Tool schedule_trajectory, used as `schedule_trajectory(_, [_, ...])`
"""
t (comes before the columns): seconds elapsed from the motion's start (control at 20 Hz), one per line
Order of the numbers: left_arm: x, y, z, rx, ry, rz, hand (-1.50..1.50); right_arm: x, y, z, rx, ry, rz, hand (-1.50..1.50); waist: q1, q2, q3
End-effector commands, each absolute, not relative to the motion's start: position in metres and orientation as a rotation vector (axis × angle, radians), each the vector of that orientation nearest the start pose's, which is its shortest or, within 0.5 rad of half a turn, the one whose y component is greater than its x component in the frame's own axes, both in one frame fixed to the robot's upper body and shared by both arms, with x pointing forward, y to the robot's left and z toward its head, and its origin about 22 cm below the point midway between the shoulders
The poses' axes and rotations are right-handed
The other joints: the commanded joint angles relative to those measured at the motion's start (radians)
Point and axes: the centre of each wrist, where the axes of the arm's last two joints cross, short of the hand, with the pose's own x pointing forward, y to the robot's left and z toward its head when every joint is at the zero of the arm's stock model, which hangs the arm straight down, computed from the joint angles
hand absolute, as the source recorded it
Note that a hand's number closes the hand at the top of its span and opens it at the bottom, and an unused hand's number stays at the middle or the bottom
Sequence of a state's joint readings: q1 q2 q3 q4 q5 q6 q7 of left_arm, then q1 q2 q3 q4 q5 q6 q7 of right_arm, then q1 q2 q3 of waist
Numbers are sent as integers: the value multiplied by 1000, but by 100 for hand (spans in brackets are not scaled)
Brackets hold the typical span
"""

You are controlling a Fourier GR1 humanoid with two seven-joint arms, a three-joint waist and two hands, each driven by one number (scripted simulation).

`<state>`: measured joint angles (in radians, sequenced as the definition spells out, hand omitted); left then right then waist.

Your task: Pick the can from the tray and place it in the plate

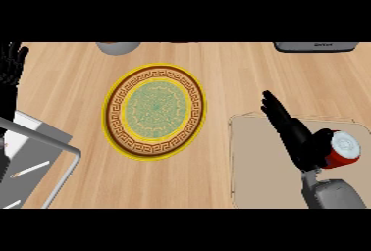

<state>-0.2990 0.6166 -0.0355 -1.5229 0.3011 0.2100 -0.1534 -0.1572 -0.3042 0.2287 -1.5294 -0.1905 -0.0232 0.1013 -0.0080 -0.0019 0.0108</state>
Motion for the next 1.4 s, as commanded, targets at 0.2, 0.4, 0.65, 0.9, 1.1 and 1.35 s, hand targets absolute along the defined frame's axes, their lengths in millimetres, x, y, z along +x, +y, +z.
schedule_trajectory(0.2, [308,307,119,241,-1865,-244,0,290,-185,93,404,-1716,722,150,27,1,-10])
schedule_trajectory(0.4, [308,310,104,190,-1745,-241,0,294,-237,112,-354,-1601,1236,150,-15,-24,-23])
schedule_trajectory(0.65, [302,304,100,164,-1747,-213,0,256,-226,32,-149,-1749,673,-150,-18,1,-7])
schedule_trajectory(0.9, [293,316,98,161,-1747,-223,0,247,-247,36,-124,-1908,544,-150,-12,-2,-8])
schedule_trajectory(1.1, [297,307,97,153,-1744,-217,0,252,-252,75,-216,-1993,623,-150,-17,-4,-11])
schedule_trajectory(1.35, [295,316,102,156,-1729,-222,0,251,-286,106,-470,-1782,861,-150,-23,-9,-15])
